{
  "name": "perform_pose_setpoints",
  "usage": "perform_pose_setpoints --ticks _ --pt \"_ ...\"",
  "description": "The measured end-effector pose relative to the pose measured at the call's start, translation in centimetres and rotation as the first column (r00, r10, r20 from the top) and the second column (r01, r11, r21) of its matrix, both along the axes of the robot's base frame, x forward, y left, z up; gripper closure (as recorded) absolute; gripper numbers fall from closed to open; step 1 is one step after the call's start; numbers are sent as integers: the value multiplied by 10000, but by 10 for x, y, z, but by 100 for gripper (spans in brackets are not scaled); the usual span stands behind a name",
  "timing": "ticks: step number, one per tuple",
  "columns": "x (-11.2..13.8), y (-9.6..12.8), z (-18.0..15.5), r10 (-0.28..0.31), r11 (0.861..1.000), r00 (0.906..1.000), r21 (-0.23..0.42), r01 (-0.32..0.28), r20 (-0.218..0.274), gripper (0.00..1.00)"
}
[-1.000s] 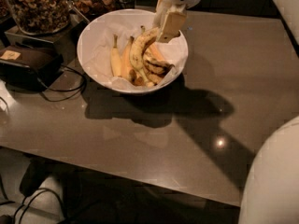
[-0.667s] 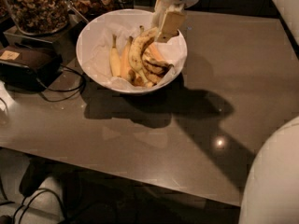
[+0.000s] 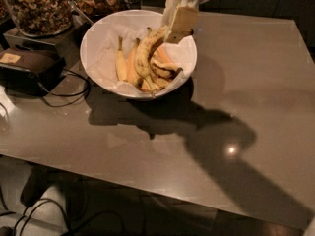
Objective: Pick banana from white bowl
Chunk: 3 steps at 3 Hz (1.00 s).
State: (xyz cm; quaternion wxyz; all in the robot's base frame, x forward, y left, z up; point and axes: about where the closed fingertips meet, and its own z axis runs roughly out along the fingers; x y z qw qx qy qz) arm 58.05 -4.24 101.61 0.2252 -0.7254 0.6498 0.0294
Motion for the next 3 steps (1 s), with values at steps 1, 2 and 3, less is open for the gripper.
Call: perform_pose_setpoints --ticks 1,2,3 --pt "-27 -8 12 -649 9979 9979 -12 649 -68 100" --pt "-27 -8 12 -650 9979 9979 -12 650 -69 100" --pt "-41 -13 13 -822 9966 9963 53 824 -255 100"
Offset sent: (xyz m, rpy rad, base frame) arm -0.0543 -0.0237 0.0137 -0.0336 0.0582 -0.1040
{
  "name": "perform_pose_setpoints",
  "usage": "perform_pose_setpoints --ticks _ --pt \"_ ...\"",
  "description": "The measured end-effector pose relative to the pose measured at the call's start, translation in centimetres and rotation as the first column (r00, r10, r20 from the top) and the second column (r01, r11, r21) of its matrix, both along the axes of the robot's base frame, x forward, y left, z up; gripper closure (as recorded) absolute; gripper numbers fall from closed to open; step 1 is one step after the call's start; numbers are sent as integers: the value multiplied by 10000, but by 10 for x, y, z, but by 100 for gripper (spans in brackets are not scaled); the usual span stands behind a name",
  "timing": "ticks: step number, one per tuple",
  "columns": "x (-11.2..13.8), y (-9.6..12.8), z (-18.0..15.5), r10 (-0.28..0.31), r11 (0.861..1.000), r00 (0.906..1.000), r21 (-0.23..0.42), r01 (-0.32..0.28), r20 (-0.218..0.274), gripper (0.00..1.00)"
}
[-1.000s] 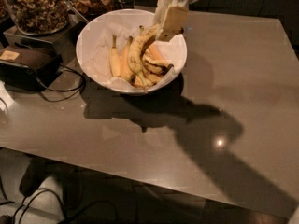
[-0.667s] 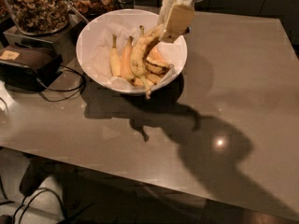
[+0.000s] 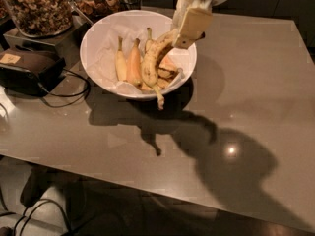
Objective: Pick banana from white bowl
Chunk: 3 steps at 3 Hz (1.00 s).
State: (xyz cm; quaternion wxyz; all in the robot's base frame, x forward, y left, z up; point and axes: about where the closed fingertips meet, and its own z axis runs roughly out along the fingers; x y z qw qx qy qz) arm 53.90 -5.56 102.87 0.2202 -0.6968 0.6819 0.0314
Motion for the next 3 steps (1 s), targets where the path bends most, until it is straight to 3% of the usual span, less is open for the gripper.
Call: perform_pose_setpoints --ticks 3 --pt "-75 -26 1 -1280 9912 9885 223 1302 -805 100"
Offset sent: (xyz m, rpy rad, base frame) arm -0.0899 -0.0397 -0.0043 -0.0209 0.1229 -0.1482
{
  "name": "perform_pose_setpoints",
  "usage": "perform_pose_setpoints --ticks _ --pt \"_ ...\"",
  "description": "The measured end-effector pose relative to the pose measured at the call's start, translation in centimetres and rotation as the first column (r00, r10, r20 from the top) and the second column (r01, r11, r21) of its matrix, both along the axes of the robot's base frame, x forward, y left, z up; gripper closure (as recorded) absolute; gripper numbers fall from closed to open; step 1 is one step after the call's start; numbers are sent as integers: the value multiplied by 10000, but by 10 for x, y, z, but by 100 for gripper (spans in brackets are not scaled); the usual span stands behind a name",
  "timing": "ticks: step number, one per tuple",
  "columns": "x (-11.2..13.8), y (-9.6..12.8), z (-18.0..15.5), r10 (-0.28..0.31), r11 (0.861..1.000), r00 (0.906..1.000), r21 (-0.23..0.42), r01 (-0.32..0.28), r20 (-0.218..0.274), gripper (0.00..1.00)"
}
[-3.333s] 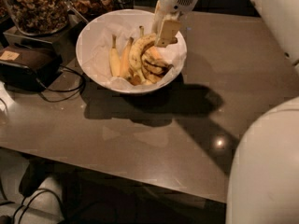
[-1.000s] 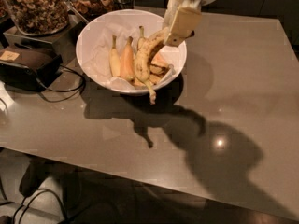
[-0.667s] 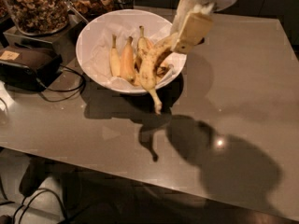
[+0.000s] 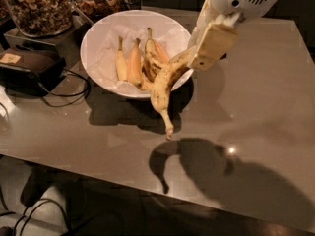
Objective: Pick banana from white bowl
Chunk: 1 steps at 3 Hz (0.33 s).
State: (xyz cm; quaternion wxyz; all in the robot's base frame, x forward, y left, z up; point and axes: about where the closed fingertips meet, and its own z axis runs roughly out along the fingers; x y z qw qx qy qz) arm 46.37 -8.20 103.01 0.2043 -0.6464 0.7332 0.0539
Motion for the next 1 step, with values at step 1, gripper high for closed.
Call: perform_pose_setpoints --ticks 1 --pt "0 0 0 0 10000 10000 0 0 0 100"
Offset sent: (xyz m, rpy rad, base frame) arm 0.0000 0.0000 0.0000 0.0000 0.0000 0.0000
